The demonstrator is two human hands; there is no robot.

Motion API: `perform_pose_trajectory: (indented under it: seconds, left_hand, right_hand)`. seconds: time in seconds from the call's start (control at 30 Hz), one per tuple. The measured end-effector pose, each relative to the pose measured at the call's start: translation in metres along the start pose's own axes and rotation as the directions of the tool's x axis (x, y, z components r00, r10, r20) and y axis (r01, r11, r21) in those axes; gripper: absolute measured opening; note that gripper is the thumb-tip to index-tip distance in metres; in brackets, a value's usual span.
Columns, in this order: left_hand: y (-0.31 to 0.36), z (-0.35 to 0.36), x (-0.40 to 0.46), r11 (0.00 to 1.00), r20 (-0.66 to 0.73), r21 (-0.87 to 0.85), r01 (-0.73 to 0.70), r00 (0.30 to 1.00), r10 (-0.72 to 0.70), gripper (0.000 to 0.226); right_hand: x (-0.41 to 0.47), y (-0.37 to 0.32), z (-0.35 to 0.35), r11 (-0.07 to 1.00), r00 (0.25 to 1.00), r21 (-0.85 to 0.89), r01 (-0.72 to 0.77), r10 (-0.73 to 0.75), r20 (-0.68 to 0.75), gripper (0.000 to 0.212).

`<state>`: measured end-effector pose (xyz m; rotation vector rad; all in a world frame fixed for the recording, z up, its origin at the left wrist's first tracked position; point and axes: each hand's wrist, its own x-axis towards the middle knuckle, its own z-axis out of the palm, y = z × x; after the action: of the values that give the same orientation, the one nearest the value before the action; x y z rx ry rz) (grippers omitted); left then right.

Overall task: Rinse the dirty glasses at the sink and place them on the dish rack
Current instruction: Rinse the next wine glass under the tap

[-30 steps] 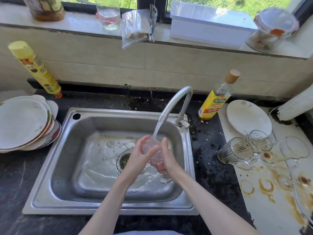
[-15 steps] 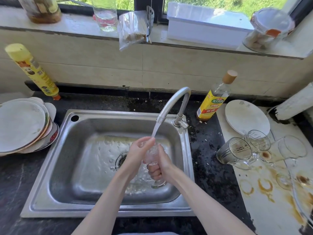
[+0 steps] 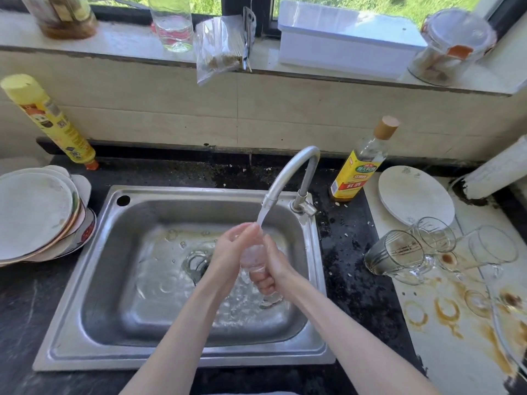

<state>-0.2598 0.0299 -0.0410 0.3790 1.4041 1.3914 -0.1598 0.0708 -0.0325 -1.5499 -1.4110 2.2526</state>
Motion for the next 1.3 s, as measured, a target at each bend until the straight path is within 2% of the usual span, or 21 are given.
perform_pose_trajectory:
  seconds: [0.1,0.13,0.23,0.3,0.33,0.37,0.43,0.5,0.57,0.67,0.73,0.8,0.87,0.9,0.93,1.0,1.1,1.13,1.2,1.23,1.3]
  left_hand:
    - [-0.002,0.005,0.006,0.999,-0.163,-0.041,0.005,0.987,-0.012,0.048]
    - [-0.001,0.005,0.008,0.998,-0.181,-0.054,0.018,0.983,-0.027,0.047]
    - [0.001,0.007,0.01,0.999,-0.073,-0.03,0.034,0.997,-0.036,0.054]
    - [0.0,0.003,0.011,0.998,-0.026,0.049,0.032,0.999,-0.031,0.073]
    - [-0.001,-0.001,0.012,0.997,0.004,0.065,0.031,0.999,-0.032,0.077]
    - [-0.001,-0.004,0.012,0.998,0.043,0.061,0.03,0.999,-0.033,0.075]
    - [0.0,-0.004,0.011,0.999,0.09,0.036,0.025,0.996,-0.029,0.062]
    - [-0.001,0.0,0.01,0.999,0.052,0.02,0.029,0.998,-0.03,0.052]
    - [-0.005,0.002,0.011,0.999,-0.044,0.013,0.032,0.999,-0.031,0.051]
    - [-0.006,0.002,0.011,1.0,-0.077,-0.016,0.024,0.997,-0.025,0.059]
    - [-0.002,0.003,0.01,0.998,-0.063,-0.056,0.012,0.998,-0.015,0.049]
    - [0.001,0.0,0.01,0.997,-0.034,-0.069,0.017,0.999,-0.019,0.051]
    - [0.003,-0.005,0.009,0.998,0.057,-0.065,0.019,0.998,-0.016,0.053]
    - [0.004,-0.007,0.008,0.998,0.105,-0.064,0.029,0.994,-0.022,0.051]
    - [0.005,-0.008,0.007,0.997,0.136,-0.062,0.039,0.99,-0.031,0.05]
    - [0.007,-0.007,0.006,0.998,0.14,-0.037,0.043,0.989,-0.037,0.057]
    - [0.008,-0.003,0.007,1.0,0.04,-0.003,0.007,0.999,-0.007,0.072]
    - [0.008,-0.002,0.006,1.0,-0.002,0.003,0.003,1.0,-0.003,0.071]
    - [0.009,-0.002,0.004,1.0,-0.058,0.016,-0.011,0.998,0.012,0.052]
    - [0.01,-0.001,0.002,0.999,-0.055,0.029,-0.027,0.998,0.028,0.041]
    - [0.013,-0.001,-0.001,0.991,-0.009,0.1,-0.093,0.996,0.094,0.034]
  right_hand:
    - [0.003,0.004,0.015,0.92,0.956,-0.311,0.238,-0.278,-0.093,0.062]
    - [0.003,0.008,0.019,0.888,0.94,-0.38,0.259,-0.322,-0.114,0.062]
    - [0.002,0.012,0.022,0.852,0.895,-0.474,0.22,-0.369,-0.248,0.069]
    - [0.003,0.005,0.018,0.875,0.89,-0.404,0.267,-0.384,-0.244,0.078]
    - [0.005,0.001,0.013,0.934,0.926,-0.274,0.229,-0.296,-0.235,0.084]
    - [0.006,-0.004,0.008,0.981,0.969,-0.138,0.14,-0.164,-0.182,0.084]
    - [0.009,-0.004,-0.001,0.997,0.998,0.053,-0.049,0.051,-0.036,0.075]
    - [0.004,-0.002,-0.002,0.993,0.996,0.08,-0.082,0.079,0.035,0.074]
    - [-0.001,-0.001,0.004,0.997,0.997,-0.068,0.048,-0.053,-0.064,0.071]
    - [-0.007,0.005,0.012,0.87,0.927,-0.392,0.298,-0.362,-0.099,0.057]
    - [-0.006,0.013,0.013,0.823,0.896,-0.45,0.347,-0.432,-0.1,0.069]
    - [-0.002,0.016,0.011,0.796,0.89,-0.483,0.365,-0.45,-0.069,0.084]
    - [0.0,0.011,0.005,0.865,0.925,-0.368,0.341,-0.378,-0.03,0.078]
    - [-0.001,0.008,0.001,0.925,0.958,-0.267,0.271,-0.286,-0.016,0.072]
    - [-0.002,0.005,-0.002,0.969,0.983,-0.164,0.182,-0.183,0.009,0.072]
    - [-0.004,0.005,-0.006,0.995,0.993,-0.028,0.1,-0.099,0.06,0.08]
    - [-0.005,0.001,0.0,0.987,0.989,-0.073,0.143,-0.145,-0.02,0.064]
    - [-0.008,-0.003,0.003,0.975,0.981,-0.124,0.186,-0.192,-0.036,0.051]
    - [-0.008,0.0,0.003,0.948,0.96,-0.16,0.276,-0.28,-0.004,0.026]
    - [-0.006,0.004,0.002,0.943,0.954,-0.15,0.297,-0.299,0.009,0.026]
    - [-0.006,0.007,0.001,0.944,0.953,-0.142,0.298,-0.303,-0.014,0.036]
